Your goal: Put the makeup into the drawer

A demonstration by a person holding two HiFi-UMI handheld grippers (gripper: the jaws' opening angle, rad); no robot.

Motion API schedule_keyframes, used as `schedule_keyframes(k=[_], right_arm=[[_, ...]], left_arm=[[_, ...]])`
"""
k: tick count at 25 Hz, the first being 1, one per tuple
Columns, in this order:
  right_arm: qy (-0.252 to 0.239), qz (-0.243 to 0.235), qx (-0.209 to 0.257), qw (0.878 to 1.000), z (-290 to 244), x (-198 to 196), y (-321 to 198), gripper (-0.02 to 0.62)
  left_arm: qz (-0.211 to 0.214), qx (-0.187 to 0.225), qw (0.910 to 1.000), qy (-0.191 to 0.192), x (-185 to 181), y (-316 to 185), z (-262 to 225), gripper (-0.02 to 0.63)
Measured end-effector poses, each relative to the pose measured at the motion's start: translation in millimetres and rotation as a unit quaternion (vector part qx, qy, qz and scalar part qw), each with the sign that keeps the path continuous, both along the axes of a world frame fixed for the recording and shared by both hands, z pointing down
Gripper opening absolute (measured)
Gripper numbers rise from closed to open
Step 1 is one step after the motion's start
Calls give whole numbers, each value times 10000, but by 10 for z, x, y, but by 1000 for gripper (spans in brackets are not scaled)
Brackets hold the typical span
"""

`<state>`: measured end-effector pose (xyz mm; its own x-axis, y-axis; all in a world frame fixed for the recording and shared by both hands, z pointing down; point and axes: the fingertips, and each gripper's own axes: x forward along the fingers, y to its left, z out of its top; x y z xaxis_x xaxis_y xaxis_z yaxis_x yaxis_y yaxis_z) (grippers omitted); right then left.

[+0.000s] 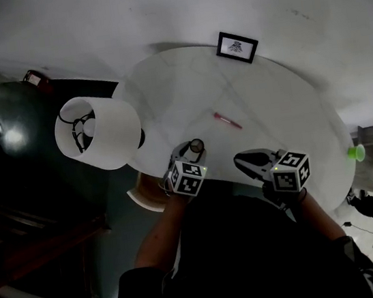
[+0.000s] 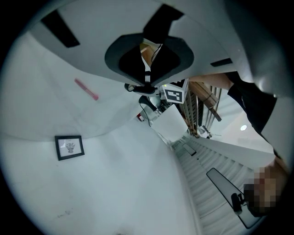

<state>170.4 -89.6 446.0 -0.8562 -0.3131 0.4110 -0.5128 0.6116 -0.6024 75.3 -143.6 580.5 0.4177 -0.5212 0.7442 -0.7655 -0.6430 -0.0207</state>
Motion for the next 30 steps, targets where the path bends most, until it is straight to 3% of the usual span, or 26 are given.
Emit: schedule_keyframes(k=[15, 23, 30], right_arm=[[-120, -1030, -55, 9946, 64, -396, 67, 17], [-86, -1443, -173, 9894, 161, -825, 210, 17], [-101, -1494, -210, 9885, 133, -1366, 331, 17]], left_arm=[[-923, 171, 9955, 106, -370, 295, -214, 218], [-1287, 425, 9902, 335, -703, 523, -435, 218], [-1315, 340, 9901, 353, -1156, 806, -433, 218]])
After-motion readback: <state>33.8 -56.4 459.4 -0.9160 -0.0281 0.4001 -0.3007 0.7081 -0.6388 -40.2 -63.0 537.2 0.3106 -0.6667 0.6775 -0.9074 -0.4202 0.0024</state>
